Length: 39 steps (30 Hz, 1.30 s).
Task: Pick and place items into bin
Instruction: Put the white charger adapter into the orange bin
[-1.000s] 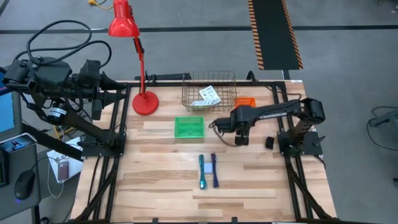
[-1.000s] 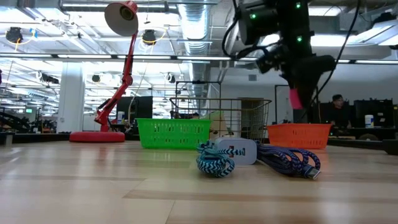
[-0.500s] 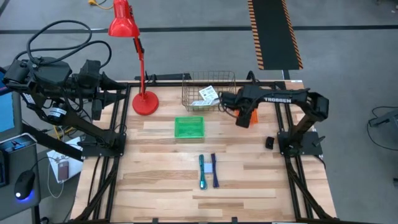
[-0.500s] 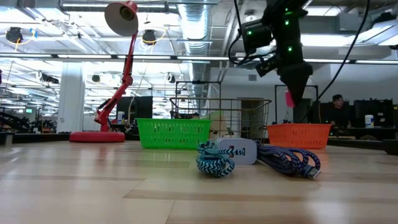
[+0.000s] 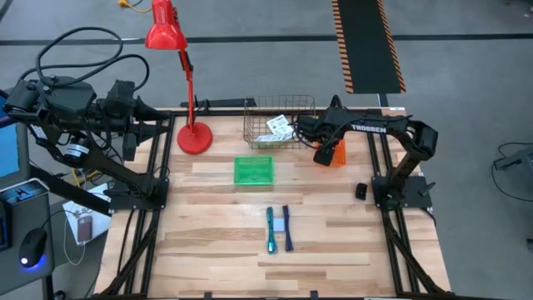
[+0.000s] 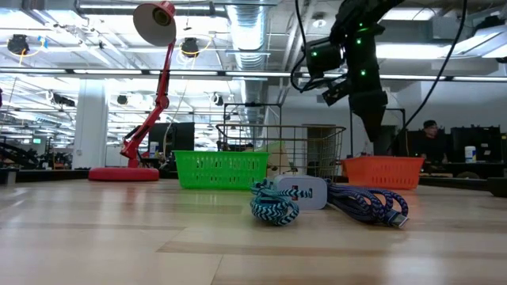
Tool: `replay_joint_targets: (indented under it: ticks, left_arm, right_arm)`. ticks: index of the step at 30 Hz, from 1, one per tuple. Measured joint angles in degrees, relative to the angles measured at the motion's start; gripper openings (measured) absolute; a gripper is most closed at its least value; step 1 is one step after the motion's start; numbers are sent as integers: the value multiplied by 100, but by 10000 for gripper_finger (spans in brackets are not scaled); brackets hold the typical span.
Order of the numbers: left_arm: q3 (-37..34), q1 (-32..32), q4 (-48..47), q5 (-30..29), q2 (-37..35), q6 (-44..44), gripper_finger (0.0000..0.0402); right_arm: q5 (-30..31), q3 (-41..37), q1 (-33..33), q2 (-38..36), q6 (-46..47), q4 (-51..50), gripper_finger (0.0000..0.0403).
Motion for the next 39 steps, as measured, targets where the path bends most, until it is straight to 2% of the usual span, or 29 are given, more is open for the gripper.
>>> replay_joint_targets:
  ticks: [11, 17, 25, 33, 39]
  left_arm:
    - [0, 1, -2, 9, 1, -9, 151]
    - [0, 1, -2, 11, 2, -9, 151]
    - [0, -1, -2, 13, 0, 411, 151]
    - [0, 1, -2, 13, 0, 431, 151]
    - [0, 1, -2, 13, 0, 444, 151]
  right_arm:
    - [12, 0, 267, 1, 175, 139, 202]
    - [14, 0, 668, 1, 737, 144, 202]
    - [-18, 0, 1666, 1, 1183, 422, 202]
    - [-60, 0, 2842, 1, 1414, 1447, 202]
    - [-820, 0, 3194, 1, 1606, 2340, 202]
